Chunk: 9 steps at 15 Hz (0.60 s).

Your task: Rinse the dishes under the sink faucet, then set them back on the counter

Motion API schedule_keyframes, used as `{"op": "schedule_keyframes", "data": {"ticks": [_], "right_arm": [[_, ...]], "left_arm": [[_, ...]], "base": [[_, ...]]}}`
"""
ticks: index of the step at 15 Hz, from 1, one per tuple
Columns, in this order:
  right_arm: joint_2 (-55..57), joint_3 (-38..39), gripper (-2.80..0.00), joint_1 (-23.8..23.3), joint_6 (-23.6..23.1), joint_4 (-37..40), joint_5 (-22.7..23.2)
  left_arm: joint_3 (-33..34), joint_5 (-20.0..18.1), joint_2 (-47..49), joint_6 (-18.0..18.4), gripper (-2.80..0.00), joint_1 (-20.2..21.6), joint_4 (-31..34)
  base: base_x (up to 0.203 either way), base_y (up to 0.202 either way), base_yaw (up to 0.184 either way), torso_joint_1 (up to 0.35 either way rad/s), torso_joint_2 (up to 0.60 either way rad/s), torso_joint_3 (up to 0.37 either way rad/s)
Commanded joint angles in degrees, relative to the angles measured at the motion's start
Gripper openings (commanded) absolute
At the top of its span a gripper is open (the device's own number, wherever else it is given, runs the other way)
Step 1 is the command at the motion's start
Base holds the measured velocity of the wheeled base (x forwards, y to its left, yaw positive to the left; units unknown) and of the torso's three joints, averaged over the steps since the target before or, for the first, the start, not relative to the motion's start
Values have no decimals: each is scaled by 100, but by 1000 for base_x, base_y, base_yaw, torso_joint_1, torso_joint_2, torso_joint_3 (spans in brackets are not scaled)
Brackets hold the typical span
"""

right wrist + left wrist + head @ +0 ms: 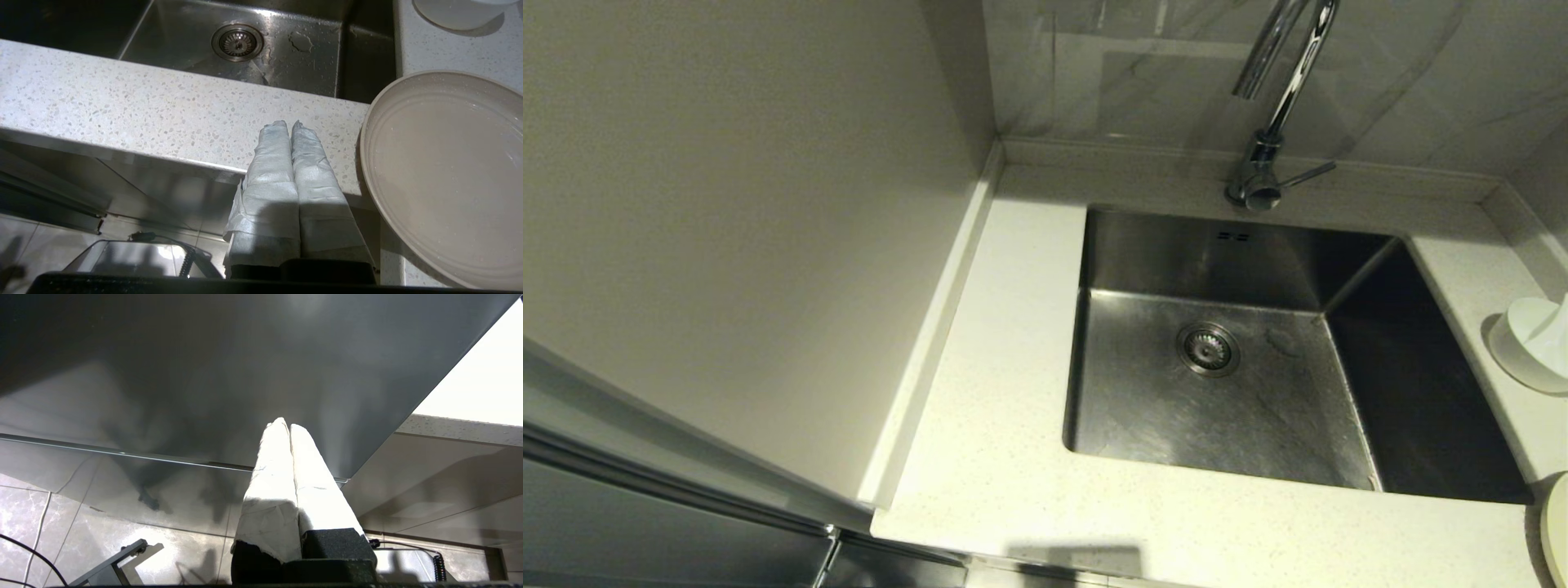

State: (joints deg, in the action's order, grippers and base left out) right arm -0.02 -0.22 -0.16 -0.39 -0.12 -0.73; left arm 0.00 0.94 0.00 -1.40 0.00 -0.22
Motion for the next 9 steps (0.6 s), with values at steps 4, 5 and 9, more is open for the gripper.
{"op": "schedule_keyframes", "data": {"ticks": [4, 5, 9], "right_arm": [[11, 22, -280, -2, 22, 3, -6], [11, 22, -280, -2, 22, 3, -6], [11, 22, -280, -2, 22, 3, -6]], "left_arm": [[0, 3, -18, 0, -280, 0, -4], [0, 3, -18, 0, -280, 0, -4], [0, 3, -18, 0, -280, 0, -4]], "base": [[0, 0, 0, 0, 0, 0], [0, 0, 0, 0, 0, 0], [0, 0, 0, 0, 0, 0]]}}
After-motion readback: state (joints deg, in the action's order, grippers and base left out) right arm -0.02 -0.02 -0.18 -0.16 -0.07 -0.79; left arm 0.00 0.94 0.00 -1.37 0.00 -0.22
